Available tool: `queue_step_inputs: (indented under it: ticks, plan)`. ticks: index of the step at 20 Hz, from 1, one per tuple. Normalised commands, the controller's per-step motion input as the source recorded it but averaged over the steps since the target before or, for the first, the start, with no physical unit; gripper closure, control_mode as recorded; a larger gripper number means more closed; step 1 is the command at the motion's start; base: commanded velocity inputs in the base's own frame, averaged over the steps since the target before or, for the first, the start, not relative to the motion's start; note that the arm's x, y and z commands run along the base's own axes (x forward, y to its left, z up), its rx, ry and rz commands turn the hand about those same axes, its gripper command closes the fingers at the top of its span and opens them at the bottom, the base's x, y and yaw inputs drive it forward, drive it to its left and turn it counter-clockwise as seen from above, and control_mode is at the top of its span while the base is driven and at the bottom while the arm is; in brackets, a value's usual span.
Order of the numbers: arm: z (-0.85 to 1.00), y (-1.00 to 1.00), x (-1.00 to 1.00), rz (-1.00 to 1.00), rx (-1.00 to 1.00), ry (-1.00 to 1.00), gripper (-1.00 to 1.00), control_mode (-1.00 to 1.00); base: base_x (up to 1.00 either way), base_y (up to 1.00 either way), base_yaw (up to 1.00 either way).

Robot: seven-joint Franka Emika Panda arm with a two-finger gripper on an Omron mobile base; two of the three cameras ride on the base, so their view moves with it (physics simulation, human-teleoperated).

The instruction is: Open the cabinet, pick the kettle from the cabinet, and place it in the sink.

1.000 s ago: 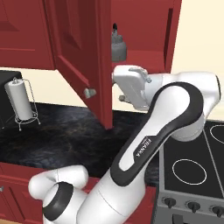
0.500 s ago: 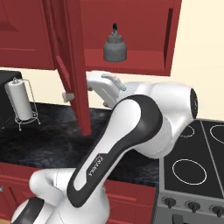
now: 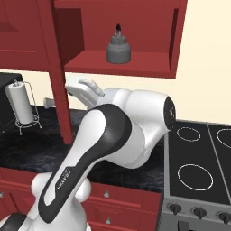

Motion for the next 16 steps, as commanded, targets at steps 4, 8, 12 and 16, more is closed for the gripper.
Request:
queue_step_inputs:
  ticks: [4,8,12,16]
  plan:
    - [0.00,0.39,-0.13,0.00,0.03,0.00,-1.00,-1.00,0.00,0.00,0.00]
    - [0.00,0.39,-0.16,0.00,0.04,0.00,-1.00,-1.00,0.00,0.00,0.00]
    - [0.00,0.40,-0.18,0.00,0.04,0.00,-1.00,-1.00,0.00,0.00,0.00]
    - [0.00,0.41,-0.17,0.00,0.03,0.00,-1.00,-1.00,0.00,0.00,0.00]
